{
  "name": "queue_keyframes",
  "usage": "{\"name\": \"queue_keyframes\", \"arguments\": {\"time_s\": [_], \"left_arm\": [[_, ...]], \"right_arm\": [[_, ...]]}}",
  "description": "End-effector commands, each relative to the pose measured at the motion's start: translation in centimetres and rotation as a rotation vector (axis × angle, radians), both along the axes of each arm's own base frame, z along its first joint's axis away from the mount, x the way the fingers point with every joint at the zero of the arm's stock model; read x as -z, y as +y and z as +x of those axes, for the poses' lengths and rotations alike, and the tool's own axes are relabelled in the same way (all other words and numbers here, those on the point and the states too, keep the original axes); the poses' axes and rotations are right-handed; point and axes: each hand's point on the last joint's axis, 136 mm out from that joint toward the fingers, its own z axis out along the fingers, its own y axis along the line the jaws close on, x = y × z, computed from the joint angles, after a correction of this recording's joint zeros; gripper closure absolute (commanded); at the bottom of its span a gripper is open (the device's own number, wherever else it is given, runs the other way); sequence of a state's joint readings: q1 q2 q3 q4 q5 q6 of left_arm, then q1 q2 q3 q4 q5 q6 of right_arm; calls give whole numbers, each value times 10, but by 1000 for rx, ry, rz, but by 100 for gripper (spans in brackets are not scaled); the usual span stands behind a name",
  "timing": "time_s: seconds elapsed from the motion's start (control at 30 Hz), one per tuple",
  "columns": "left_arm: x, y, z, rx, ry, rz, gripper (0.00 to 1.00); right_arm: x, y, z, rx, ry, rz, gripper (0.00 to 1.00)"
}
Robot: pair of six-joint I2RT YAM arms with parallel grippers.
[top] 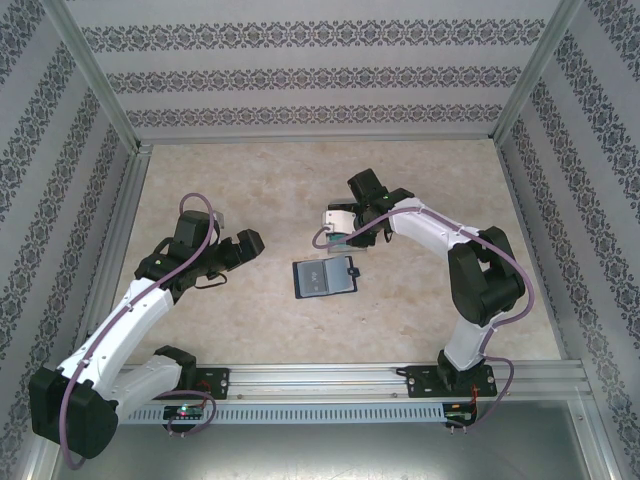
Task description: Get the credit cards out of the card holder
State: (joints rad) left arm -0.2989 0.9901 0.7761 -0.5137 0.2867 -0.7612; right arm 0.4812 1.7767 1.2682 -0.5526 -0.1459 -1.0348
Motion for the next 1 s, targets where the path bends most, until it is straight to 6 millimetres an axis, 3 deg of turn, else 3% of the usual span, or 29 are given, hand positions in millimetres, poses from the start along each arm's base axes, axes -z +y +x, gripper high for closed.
{"name": "queue_keyframes", "arguments": {"time_s": [0.0,0.23,0.43,0.63,0.8,0.97], "left_arm": [[6,5,-3,-15,20,2,1],[6,4,-2,-14,21,-1,1],[9,-2,1,7,29,-27,1],[15,-18,9,39,58,-101,1],[24,-30,14,62,97,-141,5],[35,-47,19,96,138,-159,13]], "right_arm": [[5,-5,7,45,-5,-9,77],[-10,-7,20,146,-30,37,75],[-55,1,27,375,-13,213,72],[-78,12,6,667,137,417,74],[-68,7,-22,931,290,546,75],[-33,0,-55,1141,479,569,81]]}}
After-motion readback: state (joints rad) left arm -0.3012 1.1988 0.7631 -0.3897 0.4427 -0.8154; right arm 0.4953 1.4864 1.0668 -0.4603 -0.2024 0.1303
